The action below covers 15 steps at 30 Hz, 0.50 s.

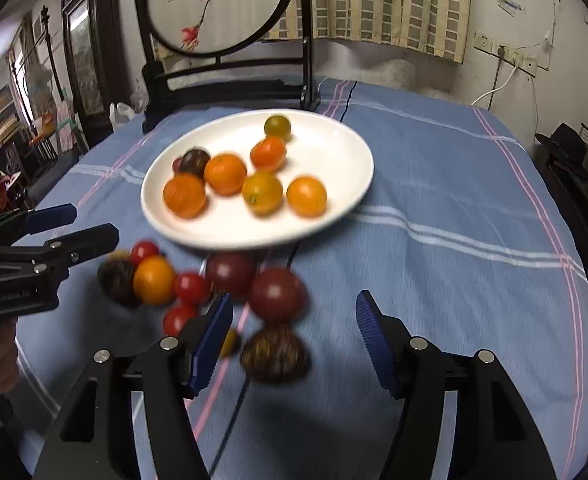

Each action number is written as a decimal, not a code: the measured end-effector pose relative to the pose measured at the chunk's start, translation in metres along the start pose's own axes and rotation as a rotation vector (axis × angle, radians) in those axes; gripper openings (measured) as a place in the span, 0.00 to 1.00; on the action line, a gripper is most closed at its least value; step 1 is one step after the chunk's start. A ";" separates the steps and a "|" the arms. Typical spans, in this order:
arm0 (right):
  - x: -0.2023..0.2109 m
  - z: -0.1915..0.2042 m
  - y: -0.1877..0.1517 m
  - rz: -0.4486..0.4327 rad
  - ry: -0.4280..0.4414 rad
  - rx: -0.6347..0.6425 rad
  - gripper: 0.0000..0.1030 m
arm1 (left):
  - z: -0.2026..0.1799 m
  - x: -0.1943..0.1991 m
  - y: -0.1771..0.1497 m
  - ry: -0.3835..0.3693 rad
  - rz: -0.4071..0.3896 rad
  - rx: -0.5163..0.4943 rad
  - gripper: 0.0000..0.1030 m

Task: Organize fruits
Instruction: 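Grasp a spotted dark brown fruit with the right gripper while the left grasps another dark brown fruit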

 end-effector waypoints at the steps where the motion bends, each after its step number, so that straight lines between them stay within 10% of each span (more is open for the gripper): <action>1: 0.001 0.001 -0.008 0.007 0.003 0.002 0.65 | 0.003 -0.001 -0.007 -0.005 0.007 0.008 0.85; 15: -0.026 0.006 -0.052 0.107 -0.050 0.024 0.69 | 0.019 -0.021 -0.074 -0.051 0.087 0.052 0.85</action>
Point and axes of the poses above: each gripper's, at about its wrist camera, not at the fingertips, and x roughly against the way its jaws point, z to its left, y to its top, the point moved 7 cm from there along -x, roughly the way its jaws point, and after that the axes turned 10 degrees about z, right-handed, at the moved point
